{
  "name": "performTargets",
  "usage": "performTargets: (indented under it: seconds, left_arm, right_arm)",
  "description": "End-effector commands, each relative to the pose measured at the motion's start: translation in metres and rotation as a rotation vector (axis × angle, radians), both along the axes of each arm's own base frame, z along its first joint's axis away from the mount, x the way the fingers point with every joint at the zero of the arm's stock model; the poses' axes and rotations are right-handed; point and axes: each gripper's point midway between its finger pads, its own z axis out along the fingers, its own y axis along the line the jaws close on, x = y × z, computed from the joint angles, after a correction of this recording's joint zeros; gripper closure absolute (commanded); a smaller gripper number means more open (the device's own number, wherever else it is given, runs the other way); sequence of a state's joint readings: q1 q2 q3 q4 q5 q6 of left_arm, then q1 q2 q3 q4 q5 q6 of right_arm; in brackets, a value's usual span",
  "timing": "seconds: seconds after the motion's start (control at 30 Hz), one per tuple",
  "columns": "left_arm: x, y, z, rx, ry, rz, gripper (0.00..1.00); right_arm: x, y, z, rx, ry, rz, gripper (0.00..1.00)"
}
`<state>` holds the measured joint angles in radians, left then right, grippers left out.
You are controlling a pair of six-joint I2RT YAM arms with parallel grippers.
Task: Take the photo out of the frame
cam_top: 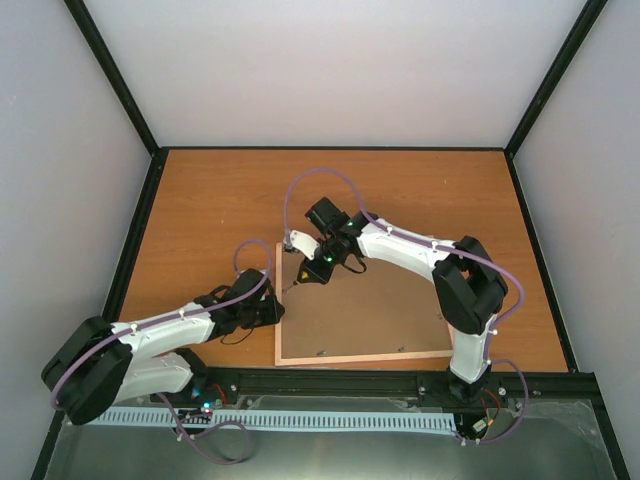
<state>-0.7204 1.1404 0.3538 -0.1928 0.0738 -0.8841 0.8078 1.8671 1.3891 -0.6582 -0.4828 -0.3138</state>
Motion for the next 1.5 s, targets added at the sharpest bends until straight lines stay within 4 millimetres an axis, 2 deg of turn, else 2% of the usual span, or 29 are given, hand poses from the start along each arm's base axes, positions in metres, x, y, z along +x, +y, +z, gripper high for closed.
performTargets:
  seconds: [0.0, 0.33, 0.8, 0.87, 0.93, 0.97, 1.03, 1.1, 1.2, 1.33, 1.47]
  left_arm:
    - [-0.01, 0.01, -0.012, 0.036, 0.041, 0.017, 0.99]
    - [-0.009, 0.011, -0.012, 0.037, 0.038, 0.021, 0.99]
    - [-0.009, 0.013, -0.012, 0.046, 0.034, 0.029, 0.99]
    - [-0.009, 0.013, -0.012, 0.047, 0.035, 0.03, 0.99]
    - [-0.009, 0.014, -0.013, 0.048, 0.035, 0.033, 0.99]
    - [-0.009, 0.014, -0.012, 0.047, 0.035, 0.034, 0.99]
    - [-0.009, 0.013, -0.012, 0.045, 0.035, 0.034, 0.99]
    - [-0.009, 0.014, -0.011, 0.046, 0.033, 0.035, 0.99]
    - [-0.007, 0.013, -0.009, 0.044, 0.025, 0.04, 0.99]
    - [-0.002, 0.01, -0.001, 0.032, 0.004, 0.043, 0.99]
    - [0.008, 0.01, 0.005, 0.039, -0.021, 0.074, 0.99]
  right_arm:
    - [-0.007, 0.01, 0.007, 0.02, -0.002, 0.041, 0.97]
    - [0.001, 0.014, -0.004, -0.016, -0.019, 0.013, 0.97]
    - [0.011, 0.006, -0.011, -0.074, -0.049, -0.041, 0.97]
    - [0.019, 0.001, -0.013, -0.113, -0.074, -0.09, 0.97]
    - [0.038, -0.014, -0.015, -0.201, -0.137, -0.198, 0.97]
    - [0.049, -0.022, -0.011, -0.233, -0.182, -0.253, 0.97]
    - [0.062, -0.033, 0.011, -0.215, -0.236, -0.316, 0.97]
    - [0.068, -0.041, 0.036, -0.177, -0.252, -0.354, 0.97]
    - [0.063, -0.049, 0.058, -0.149, -0.246, -0.342, 0.97]
    - [0.049, -0.068, 0.067, -0.12, -0.247, -0.303, 0.97]
    - [0.051, -0.103, 0.064, -0.078, -0.248, -0.339, 0.97]
